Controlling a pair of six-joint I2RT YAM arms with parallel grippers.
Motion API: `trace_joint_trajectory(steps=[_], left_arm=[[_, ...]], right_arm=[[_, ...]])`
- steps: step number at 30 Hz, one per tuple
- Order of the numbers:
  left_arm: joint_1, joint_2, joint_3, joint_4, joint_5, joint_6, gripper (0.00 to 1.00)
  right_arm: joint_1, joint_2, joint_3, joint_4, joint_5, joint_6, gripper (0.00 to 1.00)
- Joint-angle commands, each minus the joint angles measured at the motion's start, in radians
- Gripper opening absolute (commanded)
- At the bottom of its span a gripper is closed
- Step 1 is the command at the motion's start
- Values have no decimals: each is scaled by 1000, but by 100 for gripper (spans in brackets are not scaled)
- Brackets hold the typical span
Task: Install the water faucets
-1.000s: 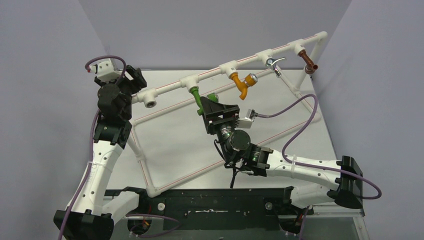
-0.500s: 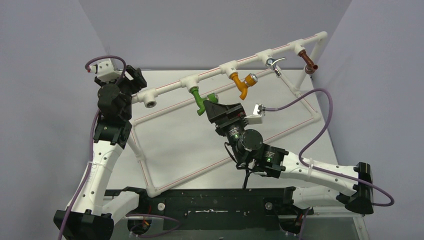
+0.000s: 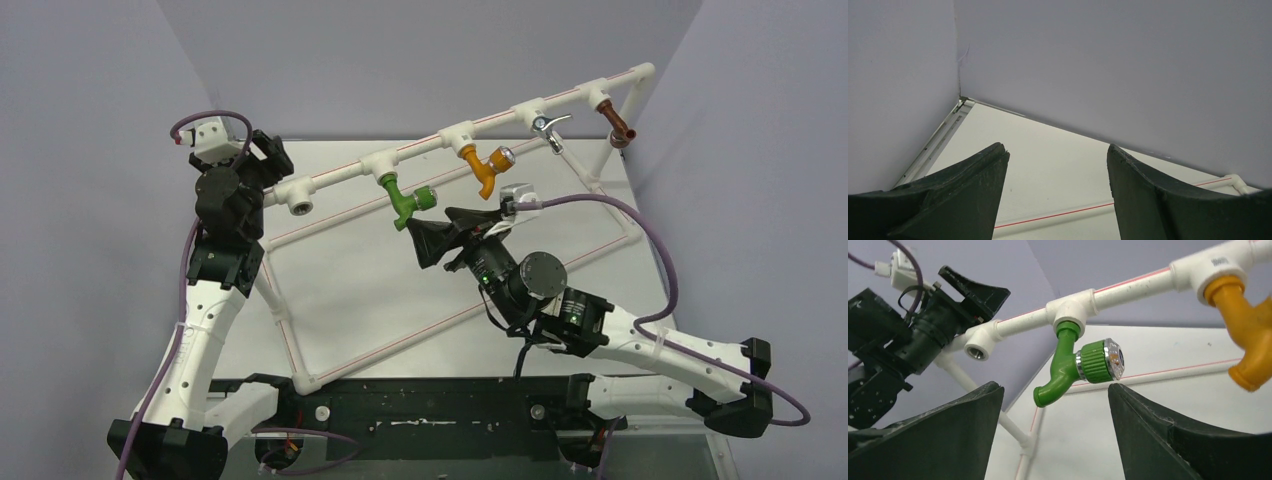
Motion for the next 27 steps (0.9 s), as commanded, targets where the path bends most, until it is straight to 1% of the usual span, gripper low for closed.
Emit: trace_joint_trajectory(steps=[1, 6, 9, 13, 17, 20, 22, 27], left_arm=[[1, 65, -83, -268, 20, 21, 70], [2, 64, -83, -268, 20, 21, 70], [2, 64, -83, -269, 20, 21, 70], [2, 64, -83, -269, 21, 21, 70], [2, 62, -84, -269, 22, 22, 70], [1, 62, -83, -270, 22, 21, 70], [1, 62, -83, -269, 23, 21, 70], [3, 62, -83, -270, 23, 21, 70]], right_arm=[[-4, -29, 93, -39, -170, -428, 78], [-4, -38, 121, -87, -272, -769, 82], [-4, -47, 119, -115, -369, -971, 84], [-4, -60, 130, -168, -459, -1221, 85], [-4, -40, 162, -294, -504, -1436, 85], [-4, -11, 166, -322, -479, -1561, 86], [-4, 11, 165, -318, -434, -1633, 86], [7, 69, 141, -245, -321, -1770, 86]])
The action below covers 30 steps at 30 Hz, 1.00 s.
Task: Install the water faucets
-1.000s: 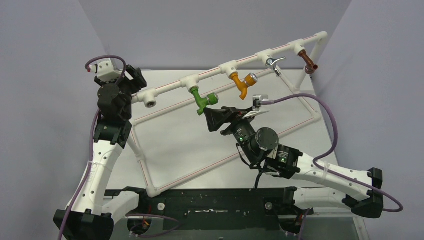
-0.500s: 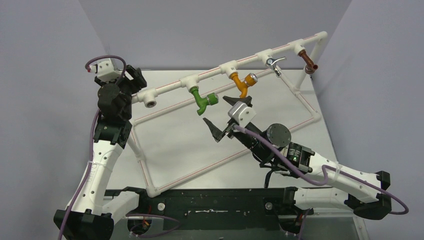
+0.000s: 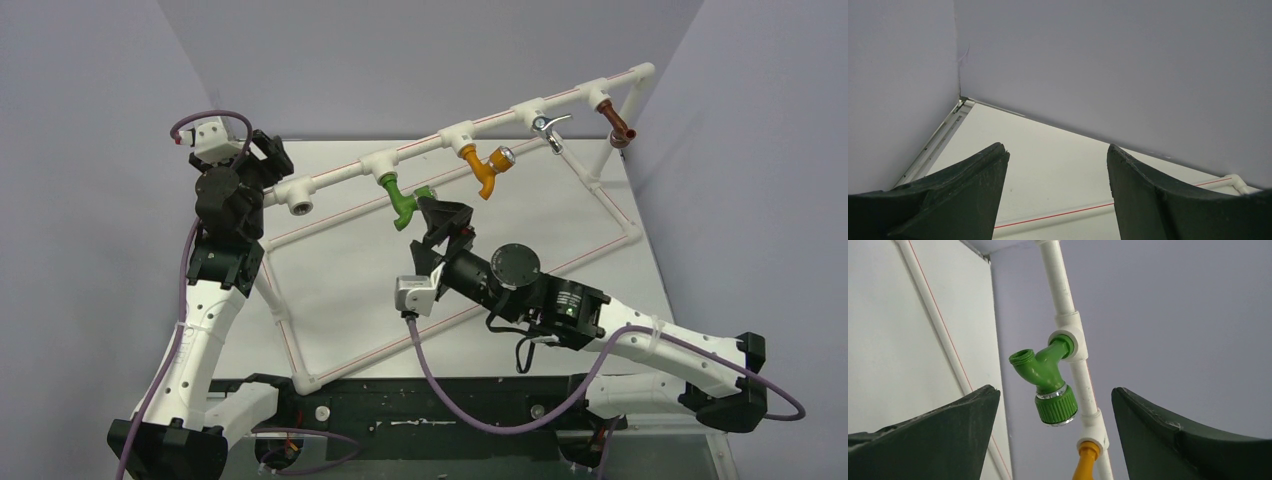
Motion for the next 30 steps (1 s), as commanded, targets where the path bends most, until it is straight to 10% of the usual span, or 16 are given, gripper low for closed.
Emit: trace_joint_trajectory(steps=[1, 21, 30], left_arm=[[1, 62, -83, -269, 23, 21, 70], [1, 60, -83, -271, 25, 21, 70], [2, 59, -83, -271, 25, 22, 70]], right_arm=[[10, 45, 3, 84, 129, -210, 86], [31, 233, -58, 489, 299, -401, 73], [30, 269, -66, 525, 331, -379, 45]])
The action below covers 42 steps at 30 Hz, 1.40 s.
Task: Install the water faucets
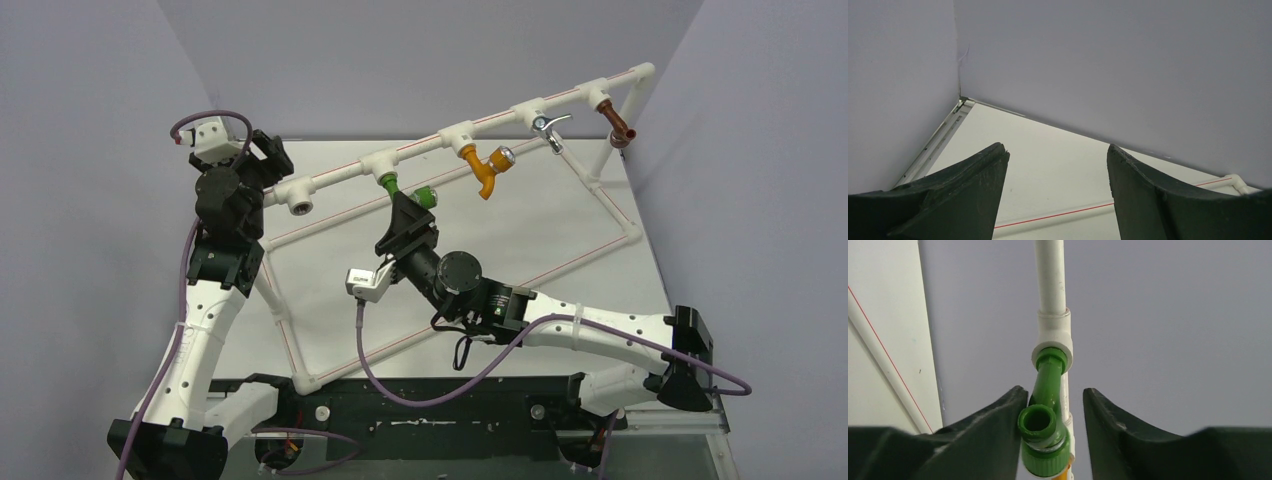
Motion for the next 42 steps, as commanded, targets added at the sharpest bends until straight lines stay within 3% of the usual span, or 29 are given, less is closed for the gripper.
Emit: trace_joint_trajectory(steps=[1, 6, 13, 24, 34, 42], left_arm=[[2, 59, -82, -270, 24, 22, 70], [2, 59, -83, -270, 25, 21, 70], [1, 58, -82, -271, 23, 21, 70], [2, 50, -83, -270, 26, 21, 70], [2, 42, -84, -267, 33, 17, 70], [2, 41, -82, -267, 37, 17, 70]], right_arm=[[5, 5, -4, 93, 51, 12, 39], [19, 10, -5, 112, 68, 56, 1], [44, 18, -32, 269, 103, 242, 0], [43, 14, -80, 566, 160, 831, 0], [-2, 7, -119, 653, 226, 1383, 0], [-9, 28, -140, 707, 309, 1623, 0]])
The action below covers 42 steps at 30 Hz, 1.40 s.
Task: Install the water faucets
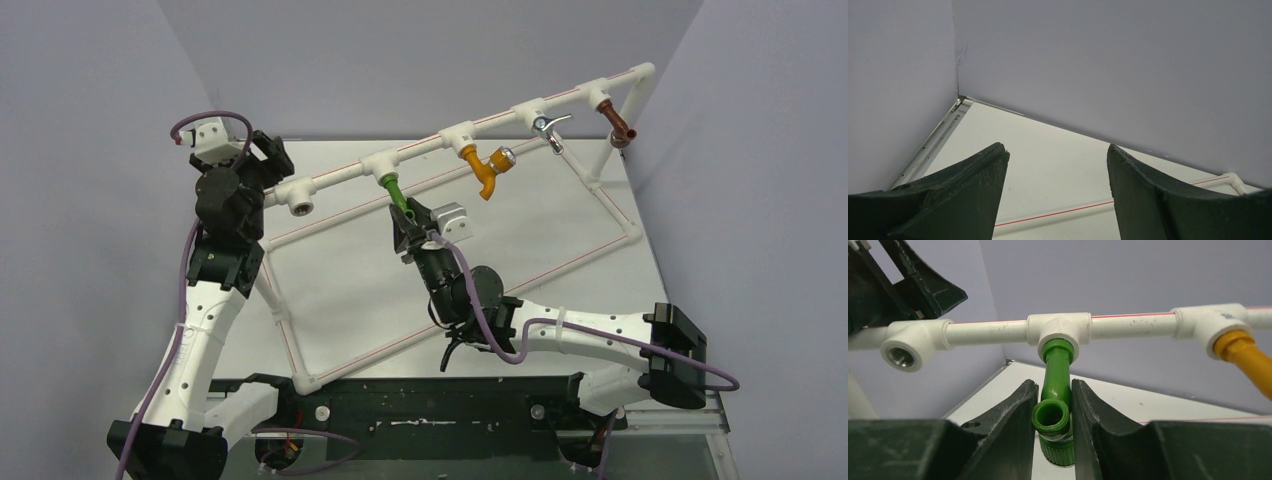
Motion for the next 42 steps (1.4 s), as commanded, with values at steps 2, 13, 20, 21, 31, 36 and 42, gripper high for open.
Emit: trace_joint_trajectory(steps=[2, 13, 20, 21, 31, 36, 42], left_arm=[[3, 45, -82, -263, 35, 19, 70], [2, 48, -83, -263, 37, 19, 70], [2, 51, -84, -263, 32, 19, 70], [4, 51, -85, -263, 32, 19, 70], [3, 53, -83, -264, 29, 21, 70], [3, 53, -83, -265, 29, 22, 70], [4, 54, -83, -266, 28, 22, 70]], right_arm=[[-8, -10, -5, 128, 105, 382, 0], [-20, -86, -37, -18, 242, 967, 0], [-26, -124, -35, -124, 248, 1220, 0], [-25, -125, -28, -134, 242, 1231, 0], [-26, -154, 59, -270, 164, 1002, 41], [-27, -174, 95, -364, 120, 884, 68], [-27, -170, 182, -515, 60, 728, 78]])
